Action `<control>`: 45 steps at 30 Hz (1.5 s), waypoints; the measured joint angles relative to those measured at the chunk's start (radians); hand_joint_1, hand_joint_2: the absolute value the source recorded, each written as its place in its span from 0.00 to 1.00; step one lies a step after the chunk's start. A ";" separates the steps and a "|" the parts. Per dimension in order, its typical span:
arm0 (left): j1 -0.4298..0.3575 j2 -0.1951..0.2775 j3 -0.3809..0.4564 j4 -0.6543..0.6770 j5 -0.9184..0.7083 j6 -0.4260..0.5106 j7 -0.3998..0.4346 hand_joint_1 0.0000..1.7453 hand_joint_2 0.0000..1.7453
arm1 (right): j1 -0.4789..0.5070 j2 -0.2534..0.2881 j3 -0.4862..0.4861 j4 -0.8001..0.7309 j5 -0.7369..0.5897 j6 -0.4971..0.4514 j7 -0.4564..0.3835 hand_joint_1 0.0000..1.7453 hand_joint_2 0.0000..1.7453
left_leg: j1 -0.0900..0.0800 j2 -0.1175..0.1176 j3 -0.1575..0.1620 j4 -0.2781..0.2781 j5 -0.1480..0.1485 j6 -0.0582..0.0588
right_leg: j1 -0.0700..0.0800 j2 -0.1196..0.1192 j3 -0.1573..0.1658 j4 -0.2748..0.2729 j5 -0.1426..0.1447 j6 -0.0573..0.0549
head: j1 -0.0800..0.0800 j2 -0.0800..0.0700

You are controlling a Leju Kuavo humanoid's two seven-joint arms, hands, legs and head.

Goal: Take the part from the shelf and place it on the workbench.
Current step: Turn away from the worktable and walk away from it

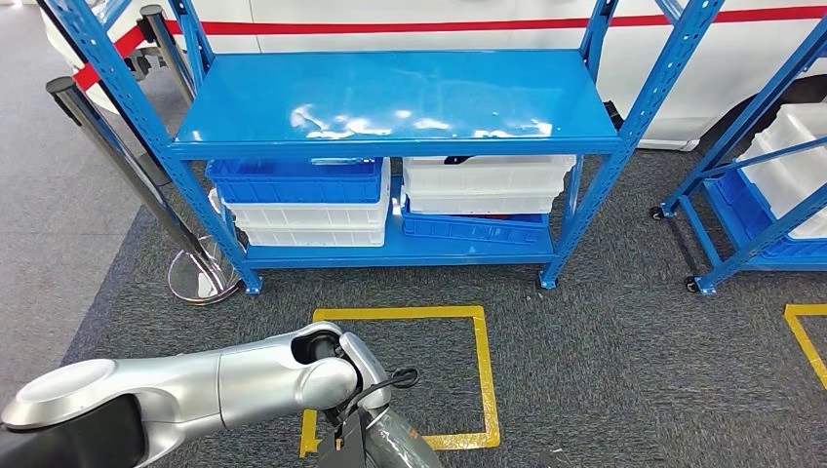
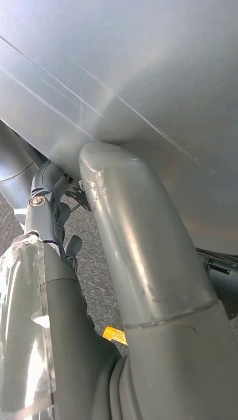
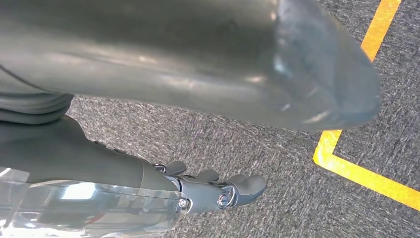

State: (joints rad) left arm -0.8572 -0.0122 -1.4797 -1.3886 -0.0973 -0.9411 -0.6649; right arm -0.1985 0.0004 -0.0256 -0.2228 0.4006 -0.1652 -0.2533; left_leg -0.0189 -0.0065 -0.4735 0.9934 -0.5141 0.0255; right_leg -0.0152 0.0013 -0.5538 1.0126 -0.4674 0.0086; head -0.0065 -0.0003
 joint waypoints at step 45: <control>0.000 0.000 0.000 0.000 0.000 0.000 0.000 0.00 0.00 | 0.000 0.000 0.000 0.000 0.000 0.000 0.000 0.00 0.00 | 0.000 0.000 0.000 0.000 0.000 0.000 | 0.000 0.000 0.000 0.000 0.000 0.000 | 0.000 0.000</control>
State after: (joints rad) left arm -0.8574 -0.0126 -1.4797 -1.3882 -0.0973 -0.9411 -0.6653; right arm -0.1985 0.0004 -0.0256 -0.2228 0.4005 -0.1652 -0.2533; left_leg -0.0191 -0.0065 -0.4735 0.9934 -0.5141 0.0255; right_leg -0.0155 0.0013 -0.5538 1.0125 -0.4674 0.0086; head -0.0065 -0.0004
